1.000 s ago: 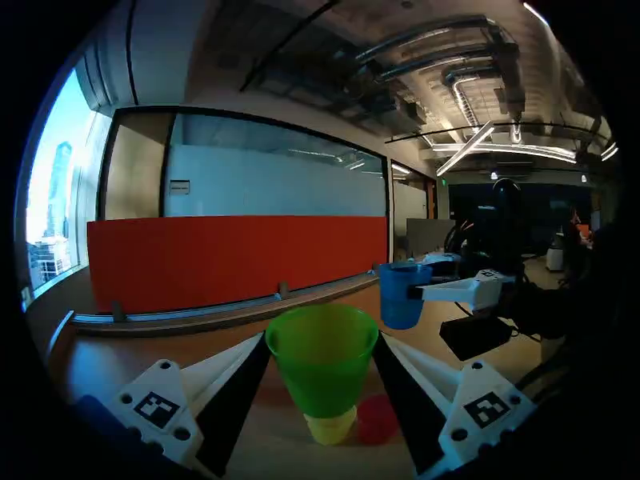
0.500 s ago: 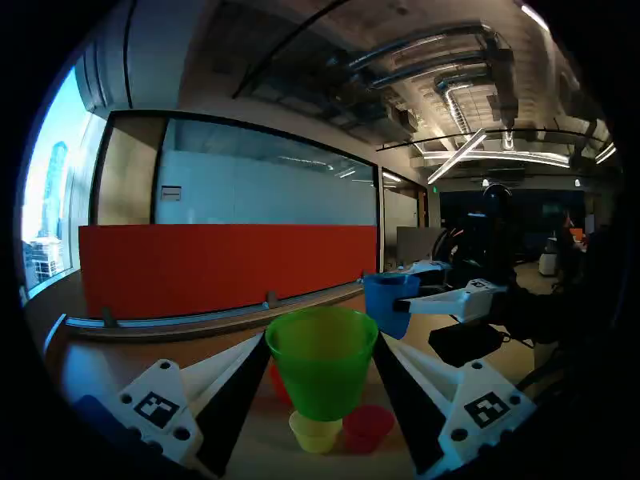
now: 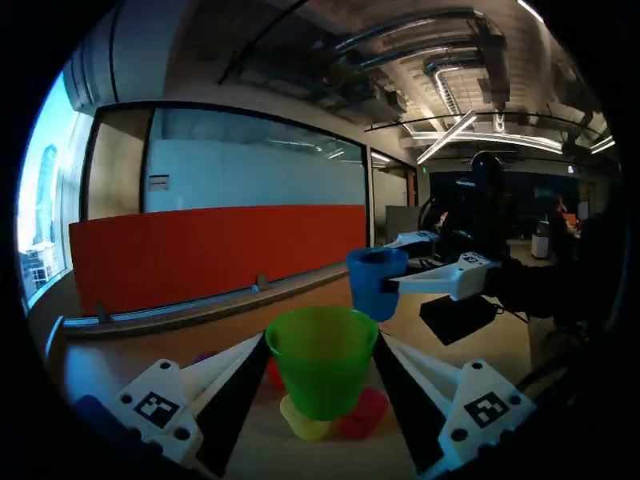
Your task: Pour water
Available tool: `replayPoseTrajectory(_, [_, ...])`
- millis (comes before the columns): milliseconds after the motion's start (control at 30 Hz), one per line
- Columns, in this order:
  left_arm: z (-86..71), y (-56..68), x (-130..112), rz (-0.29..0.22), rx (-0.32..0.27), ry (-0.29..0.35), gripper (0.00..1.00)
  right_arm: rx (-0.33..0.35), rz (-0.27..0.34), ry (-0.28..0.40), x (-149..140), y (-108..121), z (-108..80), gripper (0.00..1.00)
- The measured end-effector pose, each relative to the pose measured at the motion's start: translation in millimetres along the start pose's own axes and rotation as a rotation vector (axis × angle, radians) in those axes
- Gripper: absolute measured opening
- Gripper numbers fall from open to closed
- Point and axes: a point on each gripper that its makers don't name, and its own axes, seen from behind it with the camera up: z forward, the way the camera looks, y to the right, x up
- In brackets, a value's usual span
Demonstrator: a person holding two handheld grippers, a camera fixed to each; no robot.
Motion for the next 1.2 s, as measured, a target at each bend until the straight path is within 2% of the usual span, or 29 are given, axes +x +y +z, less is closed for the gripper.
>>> replayPoseTrajectory(400, [3.5,16.6,-12,-0.009,-0.040,-0.027,0.88,0.039,-0.078,-0.025,6,-7,2.5,0.91])
replayPoseTrajectory(1200, [7.8,46.1,-24,-0.012,-0.097,-0.042,0.88,0.106,-0.304,-0.053,18,-22,8.7,0.91])
